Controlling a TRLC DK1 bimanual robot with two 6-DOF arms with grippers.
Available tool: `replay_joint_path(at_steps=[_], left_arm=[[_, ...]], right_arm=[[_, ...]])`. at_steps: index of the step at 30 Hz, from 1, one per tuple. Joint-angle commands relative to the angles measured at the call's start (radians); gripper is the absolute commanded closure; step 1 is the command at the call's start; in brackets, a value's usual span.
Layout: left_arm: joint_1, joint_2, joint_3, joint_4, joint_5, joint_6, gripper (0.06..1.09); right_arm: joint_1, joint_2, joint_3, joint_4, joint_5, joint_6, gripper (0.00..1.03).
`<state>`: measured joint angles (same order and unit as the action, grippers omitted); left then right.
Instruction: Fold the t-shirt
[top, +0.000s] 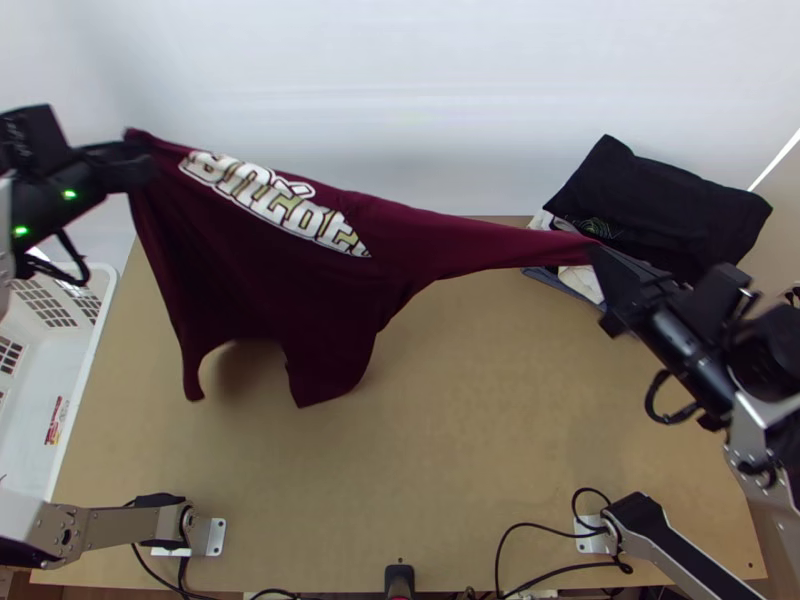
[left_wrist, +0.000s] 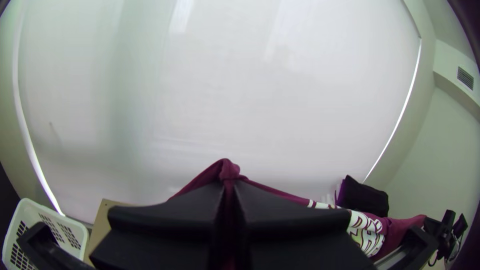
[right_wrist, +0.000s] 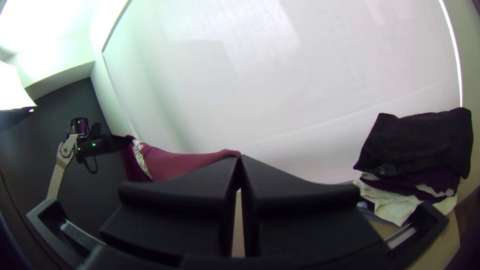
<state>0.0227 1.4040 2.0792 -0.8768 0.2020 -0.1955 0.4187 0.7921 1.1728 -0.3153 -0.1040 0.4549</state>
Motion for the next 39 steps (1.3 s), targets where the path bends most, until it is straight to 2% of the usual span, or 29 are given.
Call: replay_joint_path(at_steps=[1, 4, 7, 14, 23, 28, 29, 30, 31, 32, 34, 35, 39], left_arm=[[0.020, -0.057, 0.064, 0.059, -0.009, -0.038, 1.05], [0.006, -0.046, 0.045, 0.041, -0.006, -0.044, 1.05], [-0.033, -0.031, -0.070, 0.058, -0.007, -0.044, 1.05], [-0.124, 0.016, -0.358, 0.311, -0.009, -0.036, 1.05], [-0.199, 0.297, -0.373, 0.564, -0.013, -0.027, 1.05], [-0.259, 0.458, -0.294, 0.607, -0.055, -0.022, 1.05], [-0.268, 0.487, -0.269, 0.585, -0.053, -0.015, 1.02], [-0.279, 0.512, -0.252, 0.572, -0.055, -0.002, 0.93], [-0.283, 0.536, -0.237, 0.567, -0.055, 0.005, 0.78], [-0.290, 0.549, -0.228, 0.556, -0.055, 0.010, 0.58], [-0.293, 0.563, -0.211, 0.552, -0.061, 0.010, 0.22], [-0.290, 0.556, -0.200, 0.552, -0.061, 0.010, 0.09], [-0.257, 0.500, -0.165, 0.553, -0.061, 0.014, 0.10]], right_arm=[[0.003, -0.042, -0.019, 0.001, 0.017, -0.015, 1.00], [0.003, -0.054, -0.044, 0.001, 0.017, -0.013, 1.00], [0.002, -0.057, -0.064, 0.005, 0.017, -0.012, 1.00], [0.002, -0.063, -0.173, 0.076, 0.017, -0.012, 1.00], [0.032, -0.062, -0.269, 0.148, 0.049, -0.001, 1.00], [0.031, -0.057, -0.289, 0.156, 0.053, -0.001, 1.00], [0.029, -0.056, -0.289, 0.156, 0.056, -0.004, 1.00], [0.029, -0.054, -0.289, 0.154, 0.056, -0.005, 1.00], [0.028, -0.051, -0.289, 0.153, 0.058, -0.007, 1.00], [0.028, -0.048, -0.289, 0.150, 0.058, -0.010, 1.00], [0.026, -0.044, -0.291, 0.148, 0.058, -0.016, 1.00], [0.026, -0.037, -0.291, 0.147, 0.058, -0.021, 1.00], [0.026, -0.013, -0.291, 0.150, 0.058, -0.025, 1.00]])
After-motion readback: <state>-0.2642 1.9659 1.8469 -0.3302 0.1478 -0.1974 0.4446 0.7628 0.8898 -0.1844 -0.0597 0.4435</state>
